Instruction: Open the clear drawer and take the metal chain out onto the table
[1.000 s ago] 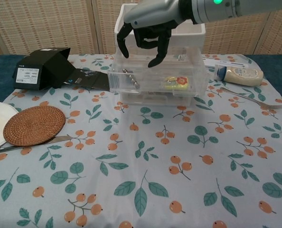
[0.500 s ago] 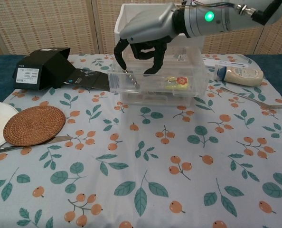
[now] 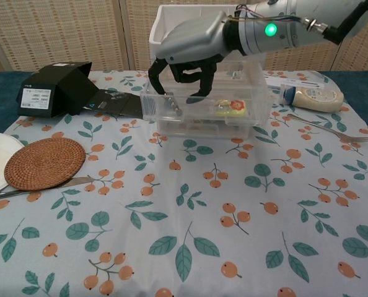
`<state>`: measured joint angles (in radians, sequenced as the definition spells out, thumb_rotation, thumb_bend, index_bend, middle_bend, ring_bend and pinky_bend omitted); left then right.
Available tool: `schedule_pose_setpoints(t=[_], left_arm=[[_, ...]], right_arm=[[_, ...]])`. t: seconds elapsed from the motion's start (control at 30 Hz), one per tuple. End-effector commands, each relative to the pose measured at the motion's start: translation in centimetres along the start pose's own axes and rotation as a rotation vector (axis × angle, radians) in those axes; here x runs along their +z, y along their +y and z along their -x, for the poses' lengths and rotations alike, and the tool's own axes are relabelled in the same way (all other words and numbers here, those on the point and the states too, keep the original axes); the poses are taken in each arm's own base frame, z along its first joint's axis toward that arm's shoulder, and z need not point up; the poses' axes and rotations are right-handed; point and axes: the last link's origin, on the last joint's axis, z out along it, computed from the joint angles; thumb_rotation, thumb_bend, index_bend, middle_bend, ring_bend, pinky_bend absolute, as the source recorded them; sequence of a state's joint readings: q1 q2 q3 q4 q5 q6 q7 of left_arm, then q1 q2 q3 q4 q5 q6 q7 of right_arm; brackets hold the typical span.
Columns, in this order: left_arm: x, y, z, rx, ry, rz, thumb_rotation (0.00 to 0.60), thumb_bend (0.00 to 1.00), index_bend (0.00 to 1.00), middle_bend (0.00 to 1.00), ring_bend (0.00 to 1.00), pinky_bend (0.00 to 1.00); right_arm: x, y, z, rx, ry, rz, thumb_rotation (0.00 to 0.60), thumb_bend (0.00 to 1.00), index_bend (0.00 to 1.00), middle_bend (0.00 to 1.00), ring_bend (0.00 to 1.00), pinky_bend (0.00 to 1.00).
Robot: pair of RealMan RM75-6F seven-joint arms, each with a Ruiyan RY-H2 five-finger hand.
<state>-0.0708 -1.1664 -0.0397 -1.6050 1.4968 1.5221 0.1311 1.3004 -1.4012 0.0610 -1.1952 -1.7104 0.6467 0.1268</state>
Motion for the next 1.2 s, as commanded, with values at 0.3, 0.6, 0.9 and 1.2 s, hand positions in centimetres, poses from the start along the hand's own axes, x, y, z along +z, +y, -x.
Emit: schedule_pose_setpoints(t=[0.3,0.6,0.9,1.2], left_arm=[[0.1,0.0,0.0,0.001,0.002,0.002,0.6,0.17,0.16,0.11,0.12,0.09],[0.1,0.1,0.0,0.003,0.0,0.005,0.6,0.17,0.16,0.11,0.12,0.09],[0.3,0.3,0.1,0.004,-0.002,0.008,0.6,0.17,0.16,0.11,0.12,0.09],[0.1,0.1,0.2,0.005,-0.007,-0.001,0.6,0.17,0.16,0.11,0.12,0.09]], right_arm=[[0.0,0.0,0.5,-0.009,-0.022,-0.006,0.6,0.35,0.33,0.89,0.97,1.0],[-0.5,0.4,0.7,-0.024,-0.048,-0.003,0.6,0.46,0.32,0.89,0.97,1.0],[-1.4,0.7,0.2,-0.018,-0.035,0.01,0.6,0.47,0.32,0.89,0.97,1.0],[-0.2,0.2,0.5,-0.018,-0.034,0.014,0.6,0.31,0.3,0.89,0.97,1.0]])
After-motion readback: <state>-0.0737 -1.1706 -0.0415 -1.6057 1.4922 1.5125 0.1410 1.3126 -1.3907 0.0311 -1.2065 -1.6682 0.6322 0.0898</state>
